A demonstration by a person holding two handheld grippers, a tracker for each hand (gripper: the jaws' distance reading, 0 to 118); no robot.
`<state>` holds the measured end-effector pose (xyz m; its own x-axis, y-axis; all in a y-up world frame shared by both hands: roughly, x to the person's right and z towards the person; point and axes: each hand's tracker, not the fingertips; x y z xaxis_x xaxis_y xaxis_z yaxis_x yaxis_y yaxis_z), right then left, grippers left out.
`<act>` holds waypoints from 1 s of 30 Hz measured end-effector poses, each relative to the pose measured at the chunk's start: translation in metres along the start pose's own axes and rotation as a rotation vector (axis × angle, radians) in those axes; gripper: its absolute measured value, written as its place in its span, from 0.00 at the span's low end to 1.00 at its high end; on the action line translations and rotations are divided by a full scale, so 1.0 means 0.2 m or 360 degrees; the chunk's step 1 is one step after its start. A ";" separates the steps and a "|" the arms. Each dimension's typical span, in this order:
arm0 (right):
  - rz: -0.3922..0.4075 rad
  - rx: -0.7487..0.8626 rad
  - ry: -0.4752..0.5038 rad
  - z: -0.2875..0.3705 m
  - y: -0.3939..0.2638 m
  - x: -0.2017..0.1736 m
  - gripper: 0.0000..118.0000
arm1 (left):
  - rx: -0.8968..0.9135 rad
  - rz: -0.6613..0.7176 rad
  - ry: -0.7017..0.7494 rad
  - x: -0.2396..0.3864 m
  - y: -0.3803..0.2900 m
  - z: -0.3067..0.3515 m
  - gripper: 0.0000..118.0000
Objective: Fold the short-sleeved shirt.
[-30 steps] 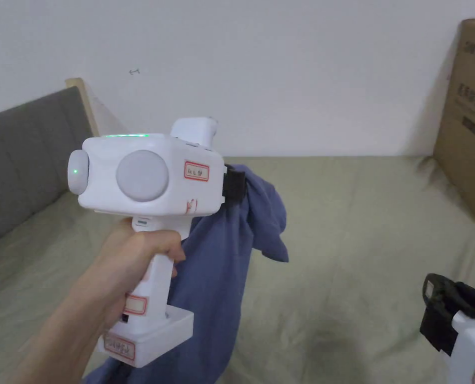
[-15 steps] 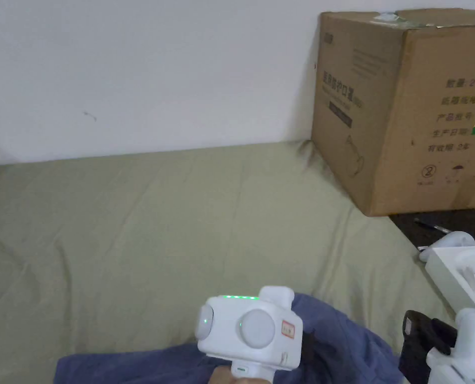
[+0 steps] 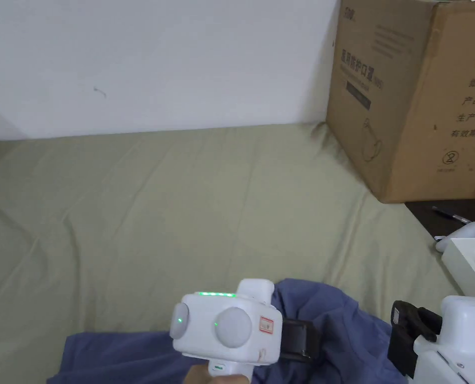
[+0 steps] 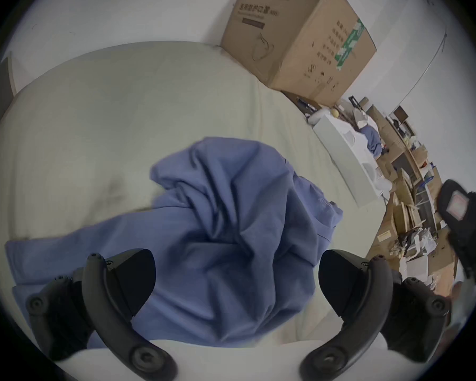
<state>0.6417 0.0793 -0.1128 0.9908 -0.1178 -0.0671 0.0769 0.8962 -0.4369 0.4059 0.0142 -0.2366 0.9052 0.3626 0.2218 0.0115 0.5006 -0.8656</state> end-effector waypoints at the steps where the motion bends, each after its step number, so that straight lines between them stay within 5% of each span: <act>1: 0.0001 0.0005 0.0021 0.00 0.00 -0.01 0.00 | 0.0002 0.0014 -0.0001 -0.02 -0.01 0.08 0.99; 3: 0.0005 0.0007 0.0051 0.01 0.01 -0.05 0.00 | 0.0122 0.0044 0.0015 -0.11 -0.02 0.25 0.91; 6: 0.0041 0.0003 0.0096 0.01 0.01 -0.11 0.00 | 0.0228 0.0056 0.0208 -0.29 -0.06 0.48 0.29; 10: 0.0074 0.0001 0.0158 0.02 0.00 -0.19 0.00 | 0.0276 0.0116 0.0477 -0.55 -0.18 0.73 0.00; 19: 0.0123 -0.0078 0.0244 -0.06 -0.06 -0.37 0.00 | 0.0134 0.0518 0.0578 -1.16 -0.43 0.83 0.03; 20: 0.0135 -0.0095 0.0248 -0.08 -0.06 -0.39 0.00 | 0.0102 0.0533 0.0539 -1.21 -0.44 0.80 0.18; 22: 0.0169 -0.0121 0.0257 -0.12 -0.07 -0.43 0.00 | 0.0116 0.0534 0.0551 -1.27 -0.43 0.75 0.83; 23: 0.0186 -0.0134 0.0259 -0.13 -0.07 -0.44 0.00 | 0.0093 0.0522 0.0568 -1.31 -0.42 0.72 0.92; 30: 0.0244 -0.0197 0.0275 -0.26 -0.08 -0.50 0.00 | 0.0136 0.0623 0.0564 -1.48 -0.19 0.55 0.92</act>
<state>0.5350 0.0543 -0.1455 0.9552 -0.0658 -0.2886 -0.0972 0.8512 -0.5158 0.0907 -0.0258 -0.2211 0.9230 0.2545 -0.2885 -0.3770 0.4489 -0.8102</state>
